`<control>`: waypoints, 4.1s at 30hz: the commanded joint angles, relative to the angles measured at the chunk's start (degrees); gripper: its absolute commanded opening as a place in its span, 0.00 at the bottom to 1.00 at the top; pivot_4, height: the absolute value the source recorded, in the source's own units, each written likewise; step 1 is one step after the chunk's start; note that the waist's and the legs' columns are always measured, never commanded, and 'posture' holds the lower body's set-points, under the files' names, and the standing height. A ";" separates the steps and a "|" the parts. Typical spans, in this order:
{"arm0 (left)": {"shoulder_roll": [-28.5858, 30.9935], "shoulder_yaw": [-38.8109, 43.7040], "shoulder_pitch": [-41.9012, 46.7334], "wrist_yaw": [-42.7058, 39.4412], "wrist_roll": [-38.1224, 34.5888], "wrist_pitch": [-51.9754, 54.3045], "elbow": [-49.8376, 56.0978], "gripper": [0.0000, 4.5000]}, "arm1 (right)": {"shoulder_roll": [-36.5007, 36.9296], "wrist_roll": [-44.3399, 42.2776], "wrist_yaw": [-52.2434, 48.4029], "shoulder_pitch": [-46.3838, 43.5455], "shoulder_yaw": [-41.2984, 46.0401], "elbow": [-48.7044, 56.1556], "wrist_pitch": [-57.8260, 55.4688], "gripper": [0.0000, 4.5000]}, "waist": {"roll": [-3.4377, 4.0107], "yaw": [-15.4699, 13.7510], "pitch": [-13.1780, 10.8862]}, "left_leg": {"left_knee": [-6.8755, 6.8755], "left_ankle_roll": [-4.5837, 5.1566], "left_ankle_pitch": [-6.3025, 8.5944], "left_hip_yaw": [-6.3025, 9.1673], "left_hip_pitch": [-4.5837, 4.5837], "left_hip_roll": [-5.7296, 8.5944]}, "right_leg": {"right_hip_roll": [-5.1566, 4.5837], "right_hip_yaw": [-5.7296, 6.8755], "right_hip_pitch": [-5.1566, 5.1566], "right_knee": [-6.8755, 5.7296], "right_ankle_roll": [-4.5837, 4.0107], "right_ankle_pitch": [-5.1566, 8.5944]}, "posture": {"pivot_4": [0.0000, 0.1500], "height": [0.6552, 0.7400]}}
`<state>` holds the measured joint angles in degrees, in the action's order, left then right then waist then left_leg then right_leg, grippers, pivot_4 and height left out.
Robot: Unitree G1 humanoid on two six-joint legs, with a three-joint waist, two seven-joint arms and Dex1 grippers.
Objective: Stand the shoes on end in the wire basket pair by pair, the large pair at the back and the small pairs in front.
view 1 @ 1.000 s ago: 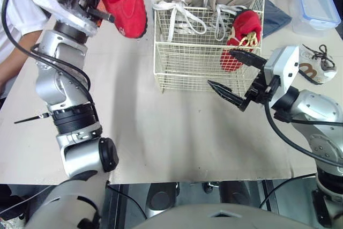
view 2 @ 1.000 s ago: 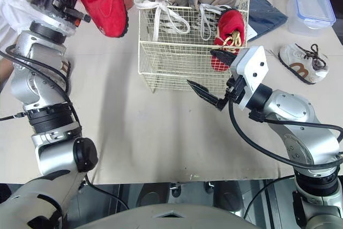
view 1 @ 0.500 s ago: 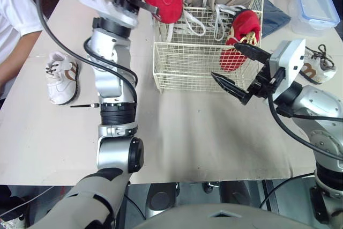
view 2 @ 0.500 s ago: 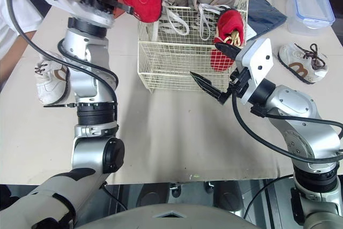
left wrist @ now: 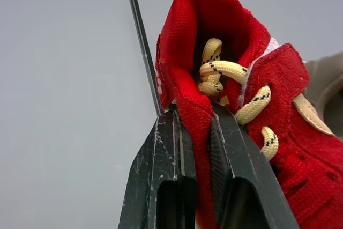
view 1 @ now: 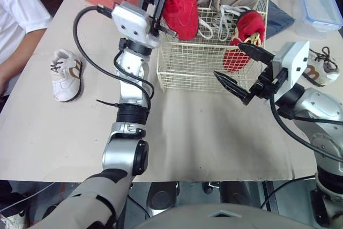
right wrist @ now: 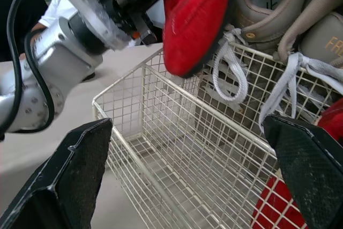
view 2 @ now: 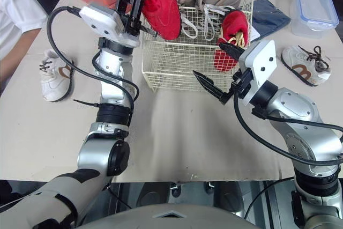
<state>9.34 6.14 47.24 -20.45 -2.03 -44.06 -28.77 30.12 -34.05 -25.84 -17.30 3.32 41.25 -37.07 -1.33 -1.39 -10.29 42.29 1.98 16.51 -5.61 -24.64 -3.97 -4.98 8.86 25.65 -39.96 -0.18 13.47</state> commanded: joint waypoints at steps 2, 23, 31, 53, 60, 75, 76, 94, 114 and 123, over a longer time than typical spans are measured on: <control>1.53 -1.34 -0.93 6.30 8.87 -7.49 -1.45 0.02 | 0.45 -0.93 0.31 -0.17 2.33 2.08 0.94 1.00 | 0.00 0.01 0.00 | 0.00 0.01 0.00 0.02 0.00 0.00 | 0.00 0.00 0.00 0.00 0.00 0.00 | 1.00 0.36; 4.73 -8.01 -6.09 9.21 11.86 -9.88 -8.11 0.02 | 0.53 -0.87 0.32 -0.63 1.84 1.53 1.04 1.00 | 0.08 0.01 0.20 | -0.01 0.03 0.02 0.02 0.03 -0.08 | -0.02 0.04 0.00 -0.04 0.00 0.00 | 1.00 0.36; 3.45 -8.12 -9.61 -0.71 -1.38 4.73 -0.14 0.43 | 0.53 -0.56 0.48 -0.62 1.89 1.39 1.09 1.00 | 0.25 -0.03 0.62 | 0.00 0.04 0.02 0.04 0.13 -0.09 | -0.03 0.02 -0.10 -0.06 0.02 0.01 | 1.00 0.36; 9.38 -6.24 -26.95 -8.67 -12.59 34.44 35.61 0.99 | 1.08 -0.44 -0.28 0.11 3.01 0.42 1.70 1.00 | 0.31 0.62 0.67 | -0.05 0.03 0.02 -0.01 0.18 -0.16 | 0.04 -0.10 -0.06 -0.04 0.01 0.02 | 1.00 0.36; 18.86 -1.05 -25.93 -16.65 -29.16 52.10 47.03 0.99 | 4.27 1.03 -3.73 2.19 9.14 -5.63 6.15 1.00 | 0.31 0.46 0.64 | -0.04 0.03 0.02 0.06 0.04 -0.17 | 0.04 -0.03 0.00 0.02 0.02 0.02 | 1.00 0.36; 36.34 7.42 -11.08 -19.96 -56.06 84.94 52.44 0.99 | 12.09 5.53 -10.53 2.99 25.28 -38.59 18.62 1.00 | 0.39 0.56 0.54 | -0.09 0.01 0.01 -0.07 0.13 -0.13 | 0.08 -0.18 0.00 0.03 0.15 0.10 | 1.00 0.36; 37.02 7.99 -10.63 -19.69 -57.76 86.49 52.73 0.99 | 13.10 6.05 -10.90 2.72 25.67 -41.09 19.13 1.00 | 0.40 0.56 0.54 | -0.10 0.01 0.01 -0.10 0.15 -0.13 | 0.07 -0.20 0.00 0.03 0.15 0.10 | 1.00 0.36; 41.21 7.94 -10.12 -18.17 -67.34 95.70 58.46 0.99 | 22.19 17.77 -22.28 -20.42 16.39 -96.22 28.49 1.00 | 0.54 0.77 0.42 | -0.21 -0.01 0.00 -0.47 0.48 -0.14 | 0.11 -0.56 -0.04 -0.04 0.07 0.06 | 1.00 0.36; 42.56 7.58 -11.35 -18.75 -69.87 96.91 60.05 1.00 | 23.10 20.46 -23.79 -25.62 16.30 -107.34 33.27 0.08 | 0.57 0.75 0.40 | -0.18 -0.03 -0.01 -0.50 0.48 -0.15 | 0.07 -0.59 -0.04 -0.06 0.03 0.03 | 1.00 0.36; 42.64 7.48 -11.98 -23.80 -68.79 96.20 59.90 1.00 | 24.21 18.18 -24.94 -22.64 19.03 -100.54 37.28 0.00 | 0.65 0.71 0.36 | -0.18 -0.03 -0.01 -0.51 0.48 -0.15 | 0.07 -0.59 -0.04 -0.06 0.04 0.03 | 1.00 0.36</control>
<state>51.24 12.96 35.31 -43.32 -70.98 53.25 30.38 51.80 -13.84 -50.28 -39.44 19.90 -63.11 -2.11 -0.68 -0.68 -9.93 42.10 1.94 16.50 -6.11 -24.16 -4.12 -4.91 8.27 25.61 -40.01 -0.15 13.50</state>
